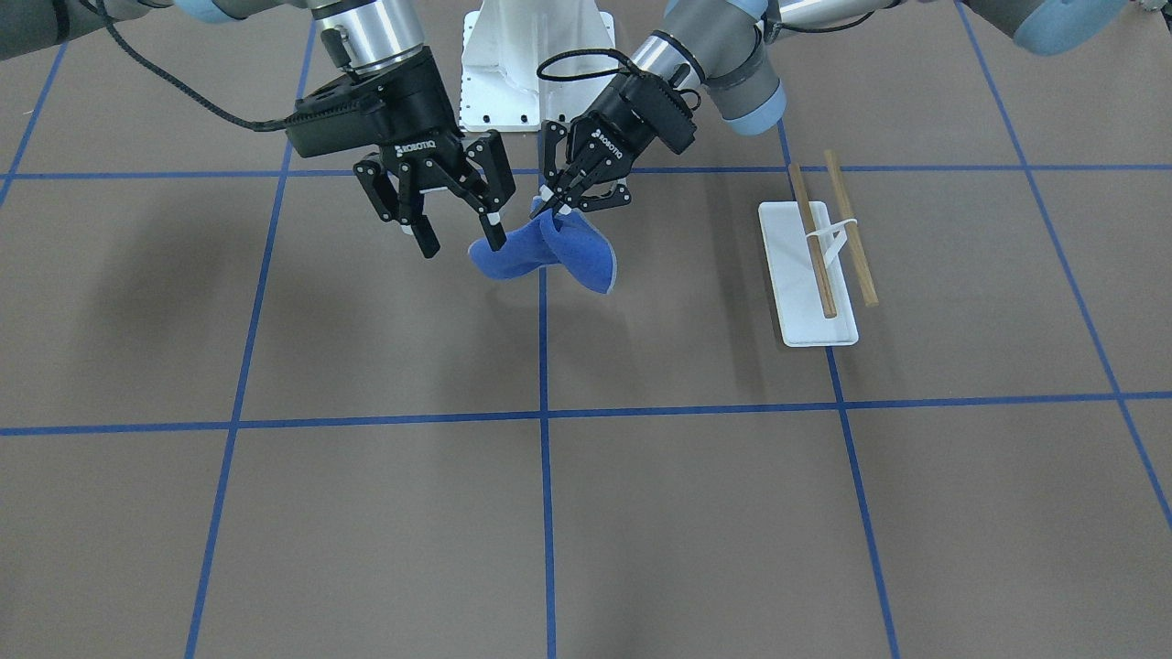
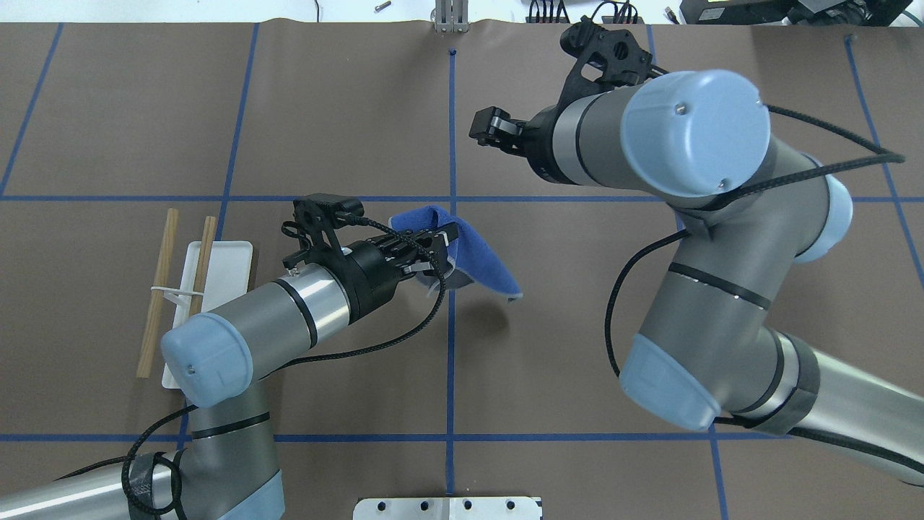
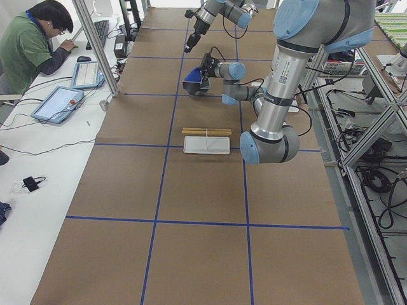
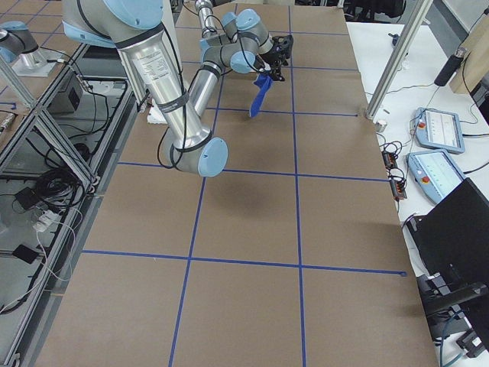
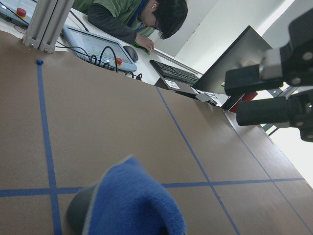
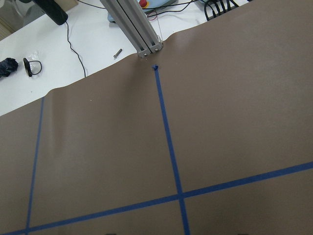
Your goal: Hang towel on rack
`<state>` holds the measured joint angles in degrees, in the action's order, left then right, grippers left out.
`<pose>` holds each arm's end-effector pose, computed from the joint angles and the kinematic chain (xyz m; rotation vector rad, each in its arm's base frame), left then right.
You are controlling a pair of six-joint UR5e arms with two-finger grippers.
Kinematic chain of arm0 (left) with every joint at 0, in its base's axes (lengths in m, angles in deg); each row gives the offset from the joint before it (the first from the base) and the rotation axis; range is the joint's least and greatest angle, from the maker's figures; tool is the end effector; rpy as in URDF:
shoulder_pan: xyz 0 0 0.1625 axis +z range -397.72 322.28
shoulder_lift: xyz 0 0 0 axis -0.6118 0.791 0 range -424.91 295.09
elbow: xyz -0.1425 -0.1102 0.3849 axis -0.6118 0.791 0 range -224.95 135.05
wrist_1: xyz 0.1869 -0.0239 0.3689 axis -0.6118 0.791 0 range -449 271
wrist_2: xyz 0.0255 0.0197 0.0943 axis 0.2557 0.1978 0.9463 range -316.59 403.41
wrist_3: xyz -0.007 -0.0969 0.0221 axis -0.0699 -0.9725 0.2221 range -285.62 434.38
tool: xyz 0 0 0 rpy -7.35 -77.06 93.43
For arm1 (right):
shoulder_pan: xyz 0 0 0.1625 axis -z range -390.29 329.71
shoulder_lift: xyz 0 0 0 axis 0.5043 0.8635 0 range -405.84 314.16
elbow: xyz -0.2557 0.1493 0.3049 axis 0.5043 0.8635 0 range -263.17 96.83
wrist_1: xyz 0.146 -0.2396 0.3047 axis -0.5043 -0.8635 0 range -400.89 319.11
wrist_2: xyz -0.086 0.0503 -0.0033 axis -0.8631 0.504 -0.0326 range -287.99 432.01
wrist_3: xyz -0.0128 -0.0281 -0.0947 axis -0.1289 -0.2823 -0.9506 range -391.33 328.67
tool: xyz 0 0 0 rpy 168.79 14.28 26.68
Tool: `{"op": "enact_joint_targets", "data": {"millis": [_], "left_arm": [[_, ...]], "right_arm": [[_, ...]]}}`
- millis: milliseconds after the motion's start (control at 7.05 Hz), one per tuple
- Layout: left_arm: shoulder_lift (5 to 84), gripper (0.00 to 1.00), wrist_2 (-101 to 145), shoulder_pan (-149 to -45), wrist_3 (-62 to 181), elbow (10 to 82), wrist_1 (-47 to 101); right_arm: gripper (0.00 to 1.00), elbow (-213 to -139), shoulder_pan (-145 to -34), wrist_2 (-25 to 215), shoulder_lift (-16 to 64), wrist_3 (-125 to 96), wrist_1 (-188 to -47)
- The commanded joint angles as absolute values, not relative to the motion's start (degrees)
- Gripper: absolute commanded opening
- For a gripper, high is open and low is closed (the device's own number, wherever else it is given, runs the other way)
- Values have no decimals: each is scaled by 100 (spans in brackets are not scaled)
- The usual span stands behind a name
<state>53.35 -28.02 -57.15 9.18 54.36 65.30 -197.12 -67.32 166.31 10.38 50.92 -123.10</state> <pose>0.4960 -0.3499 0.1808 0.8774 1.5397 -0.2202 -0.3852 -0.4482 0.1347 0.3766 -1.0907 0.4109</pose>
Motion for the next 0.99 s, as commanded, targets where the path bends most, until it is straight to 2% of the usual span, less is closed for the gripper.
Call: {"op": "enact_joint_targets", "data": {"millis": [0,284,567,851], "left_arm": [[5295,0,-2961,-5749,934,5726,6385],[5242,0,-4492,-6588,943,6085,5267],[5216,0,-6049,-7460,1605,6411,4025],[4778,0,-7018,-7918,2504,6544,3573]], "right_arm": [[100,-19699,-7463,17577,1557,3633,-12481],[100,-19690,-8045,18124,1664,2086,-13392],[100,-19638,-8484,18615,2199,1179,-13352],[100,-19480,-8967,19187,2699,89,-13352]]}}
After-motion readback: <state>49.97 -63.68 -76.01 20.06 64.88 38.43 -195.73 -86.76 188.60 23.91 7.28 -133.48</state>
